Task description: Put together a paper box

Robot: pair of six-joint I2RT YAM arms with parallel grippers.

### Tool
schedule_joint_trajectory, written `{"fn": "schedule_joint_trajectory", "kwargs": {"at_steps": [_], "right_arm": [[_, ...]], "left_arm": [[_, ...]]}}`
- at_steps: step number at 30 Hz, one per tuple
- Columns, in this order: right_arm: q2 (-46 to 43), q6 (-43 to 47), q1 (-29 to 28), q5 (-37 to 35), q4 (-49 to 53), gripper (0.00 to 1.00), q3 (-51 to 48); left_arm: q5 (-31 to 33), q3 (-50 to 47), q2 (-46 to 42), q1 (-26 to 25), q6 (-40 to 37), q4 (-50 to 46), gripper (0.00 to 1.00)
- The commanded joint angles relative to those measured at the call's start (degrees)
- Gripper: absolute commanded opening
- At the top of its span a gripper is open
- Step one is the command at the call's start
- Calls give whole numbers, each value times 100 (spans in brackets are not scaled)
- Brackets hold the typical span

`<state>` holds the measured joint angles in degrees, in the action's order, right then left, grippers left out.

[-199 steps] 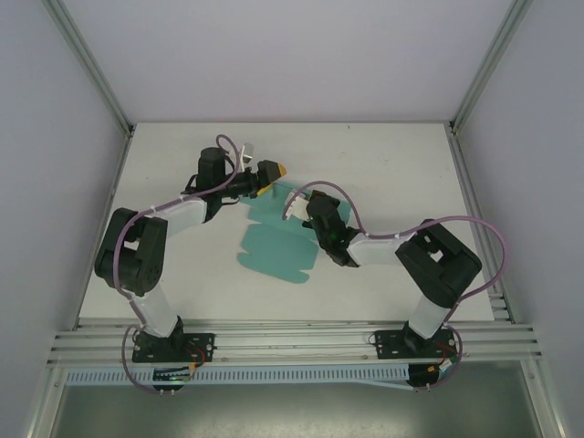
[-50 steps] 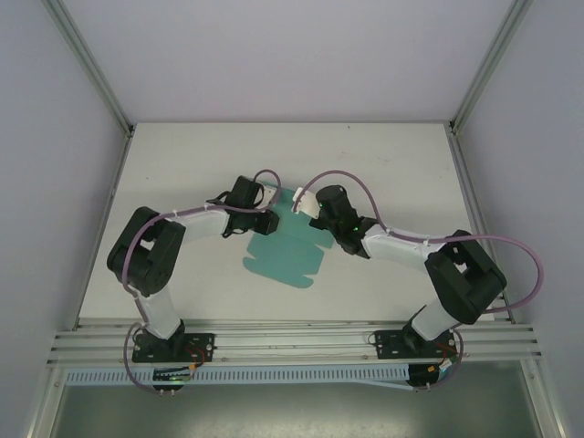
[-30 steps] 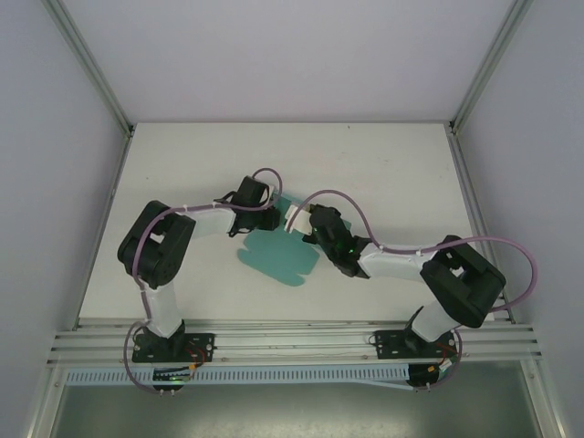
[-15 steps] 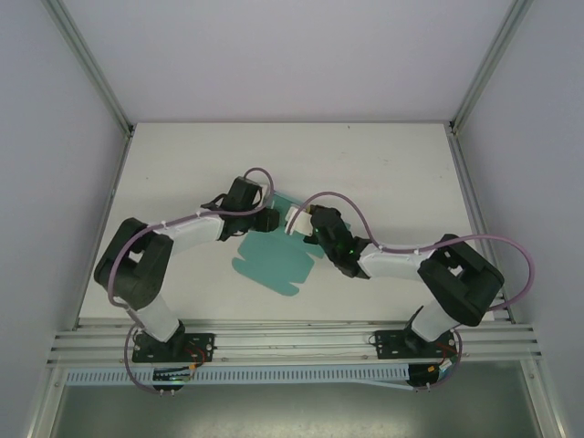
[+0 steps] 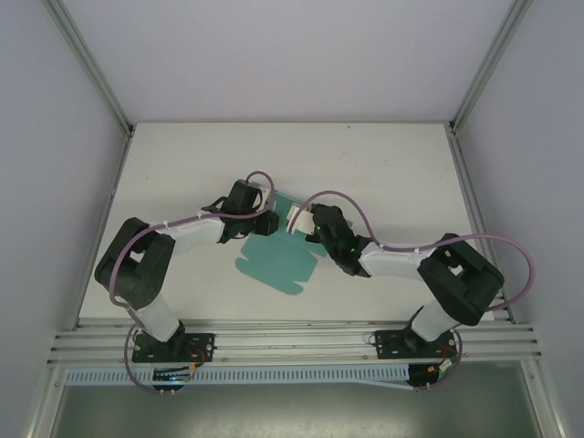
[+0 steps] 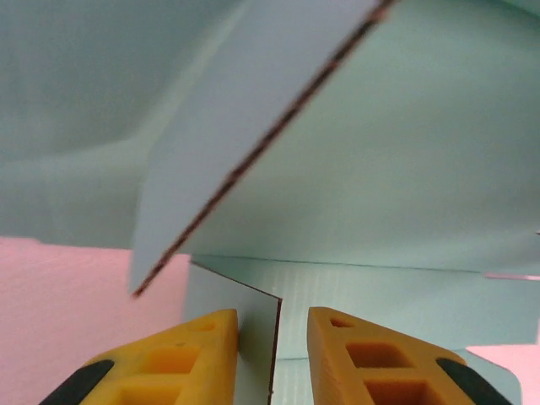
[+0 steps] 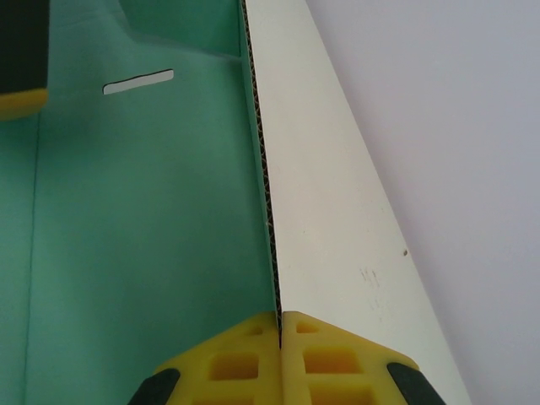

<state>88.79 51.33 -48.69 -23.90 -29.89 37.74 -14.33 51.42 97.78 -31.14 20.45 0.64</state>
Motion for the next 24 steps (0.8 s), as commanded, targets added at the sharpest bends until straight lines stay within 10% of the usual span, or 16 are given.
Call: {"fn": "schedule_joint_trajectory", "kwargs": {"at_steps": [1,12,19,24], "right_arm": [[190,182,-91,221,-328,0,105],[871,796,-340,-198,-1501,0,-233],[755,1108,-214,-272,-1212,0,-71],[648,1227,-41,-194,-1072,0,113]], "left_arm": [[-783,70,165,-24,-15,537,28],[-566,181,441,-25,168,495,36],[-228,-130,-407,-24,262,197,70],[404,-633,-1143,10,374,-287,72]]}}
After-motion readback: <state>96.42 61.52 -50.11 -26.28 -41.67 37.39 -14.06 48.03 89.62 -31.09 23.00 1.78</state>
